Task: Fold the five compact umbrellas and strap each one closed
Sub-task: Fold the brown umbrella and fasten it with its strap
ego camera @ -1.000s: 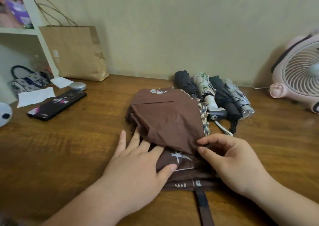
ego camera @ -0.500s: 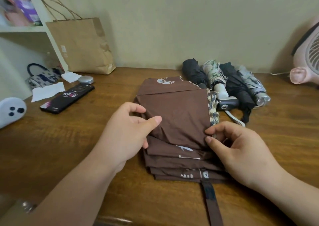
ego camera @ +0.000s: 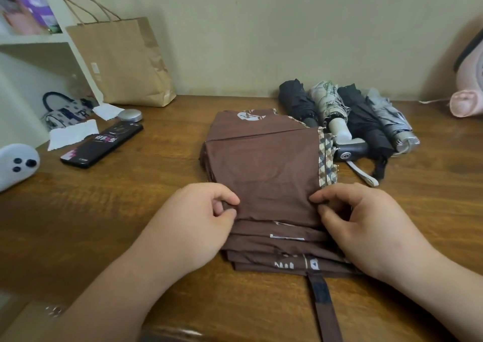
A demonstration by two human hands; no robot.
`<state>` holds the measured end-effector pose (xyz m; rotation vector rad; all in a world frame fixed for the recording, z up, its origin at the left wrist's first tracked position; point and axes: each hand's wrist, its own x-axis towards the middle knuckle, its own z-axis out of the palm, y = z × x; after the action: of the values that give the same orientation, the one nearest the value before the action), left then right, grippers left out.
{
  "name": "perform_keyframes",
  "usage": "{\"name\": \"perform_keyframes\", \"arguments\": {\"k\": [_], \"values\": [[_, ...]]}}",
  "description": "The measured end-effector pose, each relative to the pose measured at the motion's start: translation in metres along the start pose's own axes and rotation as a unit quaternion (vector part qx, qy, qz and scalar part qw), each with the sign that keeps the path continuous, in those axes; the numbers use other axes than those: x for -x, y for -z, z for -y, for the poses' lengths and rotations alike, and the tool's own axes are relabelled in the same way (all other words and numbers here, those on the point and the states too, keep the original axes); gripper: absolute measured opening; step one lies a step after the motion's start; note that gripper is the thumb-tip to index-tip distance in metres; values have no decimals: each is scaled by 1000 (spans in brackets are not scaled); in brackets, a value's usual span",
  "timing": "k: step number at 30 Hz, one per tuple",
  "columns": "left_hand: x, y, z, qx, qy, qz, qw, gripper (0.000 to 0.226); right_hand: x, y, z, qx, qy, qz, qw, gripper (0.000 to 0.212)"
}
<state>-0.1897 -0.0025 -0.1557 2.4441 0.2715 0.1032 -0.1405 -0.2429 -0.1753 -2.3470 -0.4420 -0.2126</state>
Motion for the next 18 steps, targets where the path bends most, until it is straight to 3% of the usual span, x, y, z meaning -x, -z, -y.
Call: {"name": "perform_keyframes", "arguments": {"k": [1, 5, 6, 8, 9, 12, 18], "values": [[2, -1, -4, -26, -7, 1, 1000, 7, 1, 1, 1, 13, 9, -4, 1000, 28], [-3, 2, -19, -207, -63, -50, 975, 41, 6, 2, 0, 70, 45, -20, 996, 21], [-7, 2, -23, -259, -97, -77, 958, 42, 6, 2, 0, 82, 52, -20, 995, 22], [-16, -2, -30, -271, -201, -136, 931, 23, 7, 2, 1, 96, 60, -17, 993, 23], [-21, -4, -35, -267, -241, -142, 922, 31, 7, 2, 1, 99, 62, -14, 993, 24], [-36, -13, -43, -266, -286, -53, 919, 85, 6, 1, 0, 108, 77, -5, 991, 26], [-44, -41, -24, -308, -226, 38, 923, 93, 6, 2, -5, 131, 95, 6, 987, 23]]}}
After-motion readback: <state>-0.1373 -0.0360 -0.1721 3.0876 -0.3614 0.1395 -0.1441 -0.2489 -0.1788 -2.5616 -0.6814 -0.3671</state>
